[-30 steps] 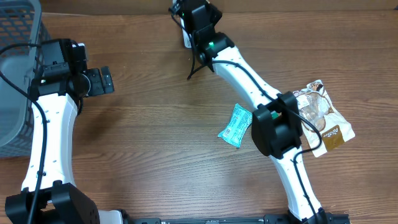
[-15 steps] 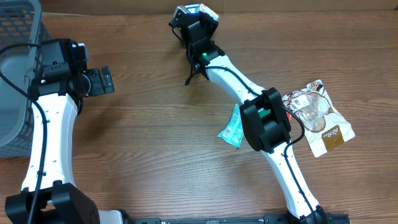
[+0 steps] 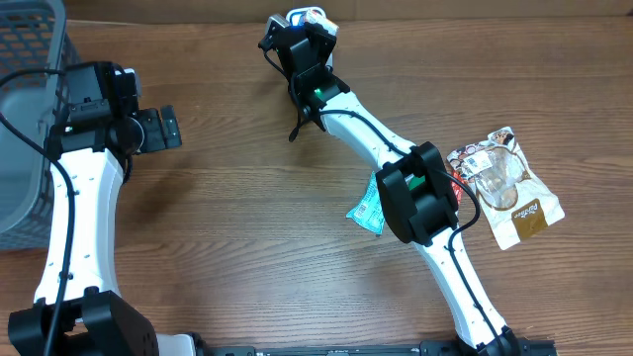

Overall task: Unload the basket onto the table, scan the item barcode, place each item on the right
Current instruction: 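Hold the Kleenex pack in front of the white scanner, then carry the Kleenex pack right and lower it beside the snack bag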

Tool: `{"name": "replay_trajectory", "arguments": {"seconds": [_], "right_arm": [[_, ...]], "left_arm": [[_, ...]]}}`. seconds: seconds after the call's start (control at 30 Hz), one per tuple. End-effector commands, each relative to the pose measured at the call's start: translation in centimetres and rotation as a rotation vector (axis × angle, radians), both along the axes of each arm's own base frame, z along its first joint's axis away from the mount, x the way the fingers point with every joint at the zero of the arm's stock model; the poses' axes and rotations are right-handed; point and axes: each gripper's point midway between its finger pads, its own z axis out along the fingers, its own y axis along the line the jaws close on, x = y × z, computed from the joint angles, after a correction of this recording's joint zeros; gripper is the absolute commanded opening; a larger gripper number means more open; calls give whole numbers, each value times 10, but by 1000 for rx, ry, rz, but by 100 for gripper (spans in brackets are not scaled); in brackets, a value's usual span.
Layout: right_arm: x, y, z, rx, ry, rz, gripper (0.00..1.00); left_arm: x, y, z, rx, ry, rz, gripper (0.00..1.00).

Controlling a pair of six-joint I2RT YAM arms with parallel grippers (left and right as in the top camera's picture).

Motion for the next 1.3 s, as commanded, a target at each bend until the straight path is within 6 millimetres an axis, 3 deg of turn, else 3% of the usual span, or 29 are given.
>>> {"name": "replay_trajectory", "arguments": {"seconds": [0.0, 0.13, 0.27, 0.4, 0.53, 0.63, 0.73, 0.83, 0.97, 1.1, 1.27], "right_arm": [[1, 4, 10, 11, -17, 8, 4], [-1, 6, 10, 11, -16, 8, 4], [-4, 6, 26, 18, -32, -2, 3], [-15, 5, 66, 105, -56, -24, 3], [-38, -10, 111, 235, -36, -81, 3], [-60, -30, 138, 354, -12, -153, 4], [-87, -55, 153, 479, 44, -248, 3], [-123, -81, 149, 607, 187, -344, 3], [-175, -123, 123, 759, 442, -544, 4], [-222, -180, 89, 754, 672, -797, 4], [-248, -235, 65, 754, 747, -1036, 4]], "left_arm": [[2, 0, 1, -3, -3, 7, 100], [2, 0, 1, -2, -3, 7, 100], [2, 0, 1, -3, -3, 7, 100], [2, 0, 1, -2, -3, 7, 100], [2, 0, 1, -3, -3, 7, 100], [2, 0, 1, -2, -3, 7, 100], [2, 0, 1, -2, -3, 7, 100], [2, 0, 1, -2, -3, 7, 100], [2, 0, 1, -2, -3, 7, 100], [2, 0, 1, -3, -3, 7, 100], [2, 0, 1, -3, -3, 7, 100]]}}
